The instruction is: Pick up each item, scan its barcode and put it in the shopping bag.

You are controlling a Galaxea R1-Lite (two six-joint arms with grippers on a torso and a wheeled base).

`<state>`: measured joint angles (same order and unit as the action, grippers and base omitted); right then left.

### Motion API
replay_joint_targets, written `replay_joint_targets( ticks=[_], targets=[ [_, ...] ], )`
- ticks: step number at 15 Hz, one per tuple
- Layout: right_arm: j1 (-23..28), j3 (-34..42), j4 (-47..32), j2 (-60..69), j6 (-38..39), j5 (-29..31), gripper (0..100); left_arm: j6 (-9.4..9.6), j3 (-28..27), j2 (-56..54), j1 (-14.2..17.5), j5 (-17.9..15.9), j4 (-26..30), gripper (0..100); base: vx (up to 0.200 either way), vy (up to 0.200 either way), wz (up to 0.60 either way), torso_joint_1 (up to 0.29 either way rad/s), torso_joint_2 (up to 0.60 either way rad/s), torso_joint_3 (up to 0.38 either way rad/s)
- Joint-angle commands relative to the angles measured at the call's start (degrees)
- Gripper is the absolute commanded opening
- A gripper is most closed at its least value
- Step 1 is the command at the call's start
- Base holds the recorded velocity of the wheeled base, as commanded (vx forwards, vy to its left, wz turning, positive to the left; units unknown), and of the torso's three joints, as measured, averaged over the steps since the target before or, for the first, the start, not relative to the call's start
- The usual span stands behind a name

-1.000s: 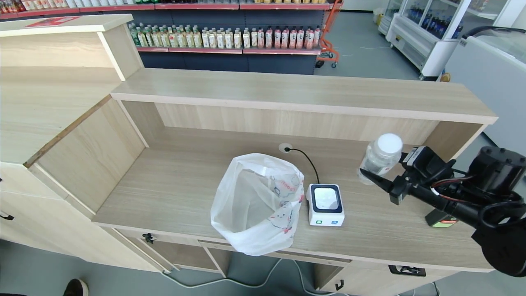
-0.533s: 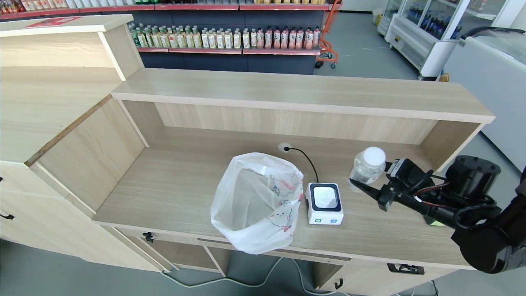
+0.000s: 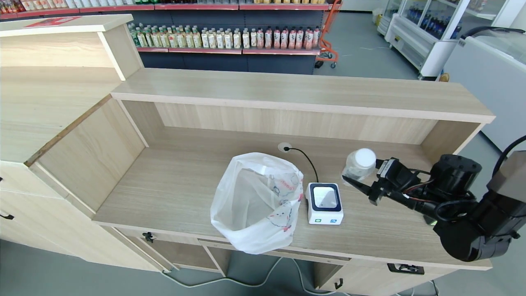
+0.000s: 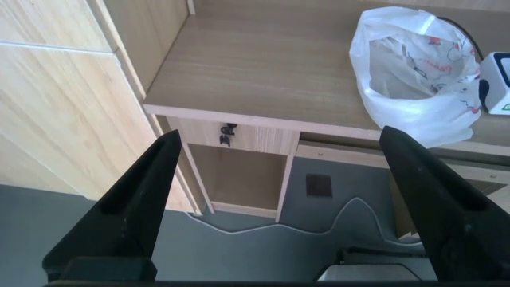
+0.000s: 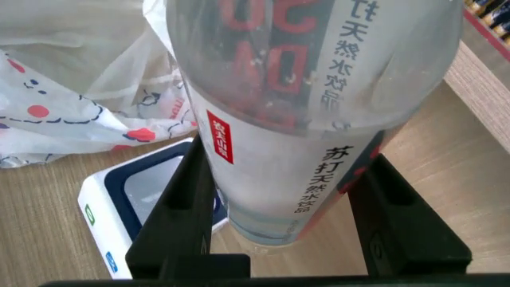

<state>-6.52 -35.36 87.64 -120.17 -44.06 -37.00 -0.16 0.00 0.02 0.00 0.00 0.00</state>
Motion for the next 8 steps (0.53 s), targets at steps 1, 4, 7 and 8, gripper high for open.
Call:
replay_joint_targets(
  ticks=[1, 4, 7, 8],
  targets=[
    [-0.2, -1.0, 0.3, -3.0, -0.2, -0.2, 0, -0.02, 0.0, 0.0, 0.0, 0.0, -0.1, 100, 0.0, 0.0, 0.0, 0.0, 0.0, 0.0],
    [-0.2, -2.0, 0.6, -4.9, -1.7, -1.8, 0, -0.02, 0.0, 0.0, 0.0, 0.0, -0.1, 100, 0.0, 0.0, 0.0, 0.0, 0.0, 0.0],
    [-1.1, -3.1, 0.6, -6.2, -2.3, -1.8, 0, -0.02, 0.0, 0.0, 0.0, 0.0, 0.0, 100, 0.0, 0.0, 0.0, 0.0, 0.0, 0.0],
    [-1.1, -3.2, 0.6, -6.7, -2.9, -1.8, 0, -0.02, 0.0, 0.0, 0.0, 0.0, -0.1, 100, 0.0, 0.0, 0.0, 0.0, 0.0, 0.0]
  ],
)
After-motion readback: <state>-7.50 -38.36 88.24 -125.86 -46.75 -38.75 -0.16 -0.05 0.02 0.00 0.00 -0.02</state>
